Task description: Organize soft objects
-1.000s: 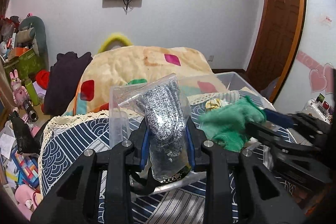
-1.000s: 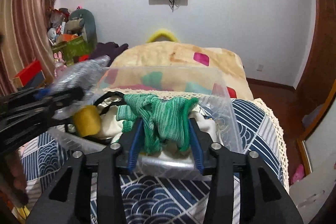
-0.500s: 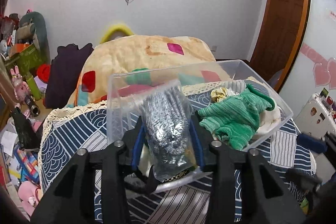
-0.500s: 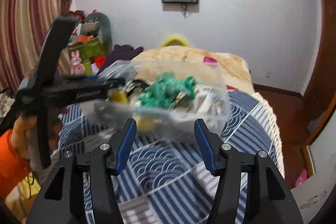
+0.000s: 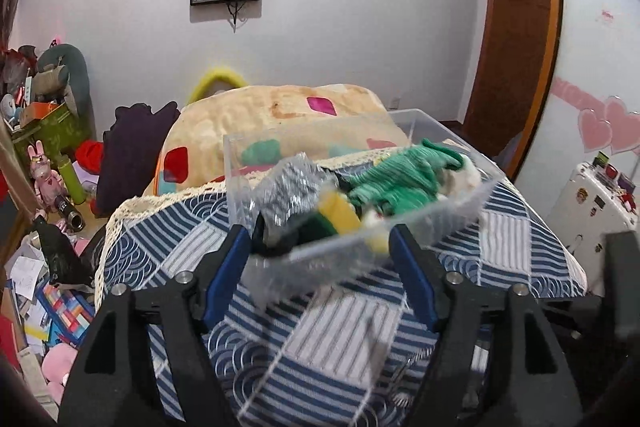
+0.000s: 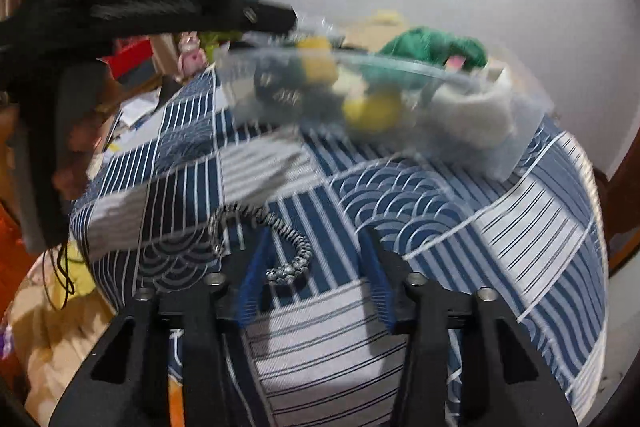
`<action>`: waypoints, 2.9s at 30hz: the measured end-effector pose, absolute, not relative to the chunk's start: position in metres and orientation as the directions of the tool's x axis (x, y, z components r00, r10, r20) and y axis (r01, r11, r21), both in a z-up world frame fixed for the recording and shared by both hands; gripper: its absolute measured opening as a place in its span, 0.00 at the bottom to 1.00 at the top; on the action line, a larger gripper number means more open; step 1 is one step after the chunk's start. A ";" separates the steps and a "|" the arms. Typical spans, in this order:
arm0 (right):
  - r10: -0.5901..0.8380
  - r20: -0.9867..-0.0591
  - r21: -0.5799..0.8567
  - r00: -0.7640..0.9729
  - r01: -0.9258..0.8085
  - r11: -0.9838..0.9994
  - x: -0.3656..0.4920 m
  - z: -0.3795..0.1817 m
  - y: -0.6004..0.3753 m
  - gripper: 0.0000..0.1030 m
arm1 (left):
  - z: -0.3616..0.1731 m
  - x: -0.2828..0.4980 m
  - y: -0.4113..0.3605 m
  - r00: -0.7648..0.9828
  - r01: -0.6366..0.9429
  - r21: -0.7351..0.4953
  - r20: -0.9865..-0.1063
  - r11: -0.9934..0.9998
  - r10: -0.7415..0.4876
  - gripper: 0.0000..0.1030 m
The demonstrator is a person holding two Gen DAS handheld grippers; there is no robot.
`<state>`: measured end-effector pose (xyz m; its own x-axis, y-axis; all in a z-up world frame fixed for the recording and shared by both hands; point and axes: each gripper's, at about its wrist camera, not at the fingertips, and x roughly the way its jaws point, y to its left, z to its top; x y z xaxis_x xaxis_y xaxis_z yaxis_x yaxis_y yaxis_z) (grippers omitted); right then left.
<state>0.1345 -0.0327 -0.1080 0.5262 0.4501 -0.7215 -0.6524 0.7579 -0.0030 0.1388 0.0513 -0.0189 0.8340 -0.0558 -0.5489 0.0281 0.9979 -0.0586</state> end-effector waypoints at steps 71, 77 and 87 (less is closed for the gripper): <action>0.475 -0.235 -0.027 0.848 -0.494 0.869 0.076 0.012 -0.103 1.00 | 0.027 0.006 0.020 0.978 -0.007 -0.072 -0.208 0.997 -0.009 1.00; 0.464 -0.239 -0.036 0.853 -0.485 0.874 0.077 0.006 -0.100 1.00 | 0.022 0.006 0.018 0.977 -0.014 -0.061 -0.214 0.998 0.001 1.00; 0.466 -0.242 -0.040 0.851 -0.489 0.871 0.072 0.001 -0.100 1.00 | 0.019 0.008 0.022 0.975 -0.015 -0.083 -0.224 0.996 -0.004 1.00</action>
